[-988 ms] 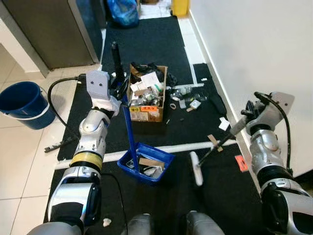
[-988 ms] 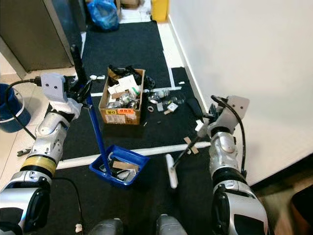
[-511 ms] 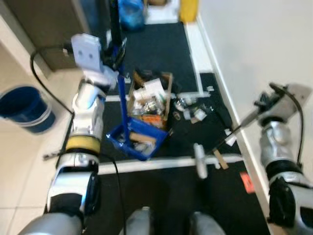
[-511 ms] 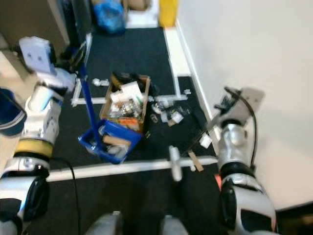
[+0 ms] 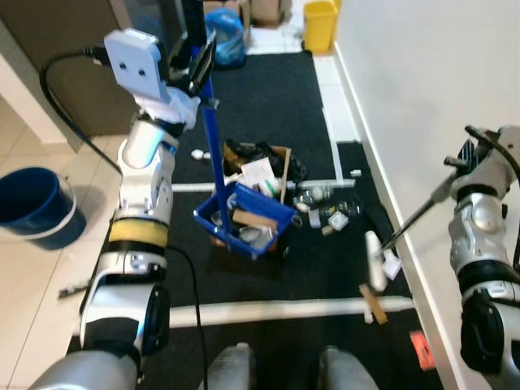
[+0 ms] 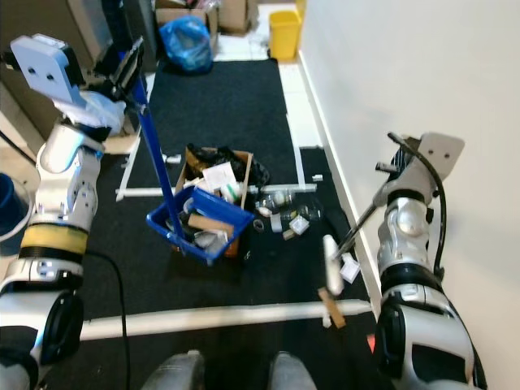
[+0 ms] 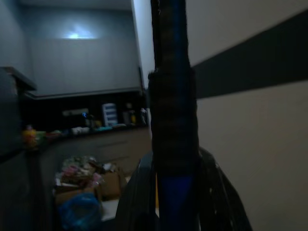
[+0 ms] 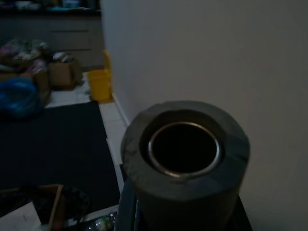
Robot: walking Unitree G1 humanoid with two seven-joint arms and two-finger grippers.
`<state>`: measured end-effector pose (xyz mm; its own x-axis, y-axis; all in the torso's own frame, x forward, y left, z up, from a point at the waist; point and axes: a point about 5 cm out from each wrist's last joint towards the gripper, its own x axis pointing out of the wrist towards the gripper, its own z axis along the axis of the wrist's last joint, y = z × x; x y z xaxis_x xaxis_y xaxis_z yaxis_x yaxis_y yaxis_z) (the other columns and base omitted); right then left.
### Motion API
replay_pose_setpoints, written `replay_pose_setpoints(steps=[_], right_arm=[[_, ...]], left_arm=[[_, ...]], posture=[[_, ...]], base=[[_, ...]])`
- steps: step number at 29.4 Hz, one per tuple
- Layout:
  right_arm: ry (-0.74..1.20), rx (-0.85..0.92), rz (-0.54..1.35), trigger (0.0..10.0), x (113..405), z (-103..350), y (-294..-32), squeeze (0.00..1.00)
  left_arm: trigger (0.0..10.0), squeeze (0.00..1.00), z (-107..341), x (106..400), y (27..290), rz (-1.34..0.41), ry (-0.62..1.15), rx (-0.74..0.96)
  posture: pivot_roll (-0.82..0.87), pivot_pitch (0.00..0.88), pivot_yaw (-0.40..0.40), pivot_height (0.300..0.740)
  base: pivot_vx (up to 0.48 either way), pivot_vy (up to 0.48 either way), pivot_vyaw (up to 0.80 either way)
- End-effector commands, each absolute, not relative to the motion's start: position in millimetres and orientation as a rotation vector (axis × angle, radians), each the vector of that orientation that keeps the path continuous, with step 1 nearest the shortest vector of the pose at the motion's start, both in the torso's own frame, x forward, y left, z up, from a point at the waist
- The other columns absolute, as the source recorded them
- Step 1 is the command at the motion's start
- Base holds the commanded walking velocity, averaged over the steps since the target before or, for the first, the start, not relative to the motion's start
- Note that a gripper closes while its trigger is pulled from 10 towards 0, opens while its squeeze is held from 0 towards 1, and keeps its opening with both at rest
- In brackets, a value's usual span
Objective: Sweep floor
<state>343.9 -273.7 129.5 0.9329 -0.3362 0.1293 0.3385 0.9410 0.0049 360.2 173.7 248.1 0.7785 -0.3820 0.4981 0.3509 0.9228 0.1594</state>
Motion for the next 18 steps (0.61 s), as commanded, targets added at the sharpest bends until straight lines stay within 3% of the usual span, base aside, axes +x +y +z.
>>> replay_pose_setpoints(steps=[1,7,18], right_arm=[[-0.157,-0.032,-0.326,10.0,345.3,134.7,-271.1,0.00],[-0.154,-0.034,-0.336,10.0,343.6,132.4,-271.2,0.00],[-0.108,0.004,-0.402,10.0,338.3,122.4,-278.4,0.00]], left_arm=[[10.0,0.00,258.0,357.1,170.2,-0.417,-0.592,0.082],[10.0,0.00,257.6,357.4,164.9,-0.437,-0.585,0.074],[10.0,0.00,256.3,358.4,159.2,-0.475,-0.563,0.063]], posture=[[0.10,0.000,-0.003,0.740],[0.10,0.000,0.004,0.740],[0.09,0.000,0.016,0.740]], base=[[0.412,0.000,0.80],[0.409,0.000,0.80],[0.392,0.000,0.00]])
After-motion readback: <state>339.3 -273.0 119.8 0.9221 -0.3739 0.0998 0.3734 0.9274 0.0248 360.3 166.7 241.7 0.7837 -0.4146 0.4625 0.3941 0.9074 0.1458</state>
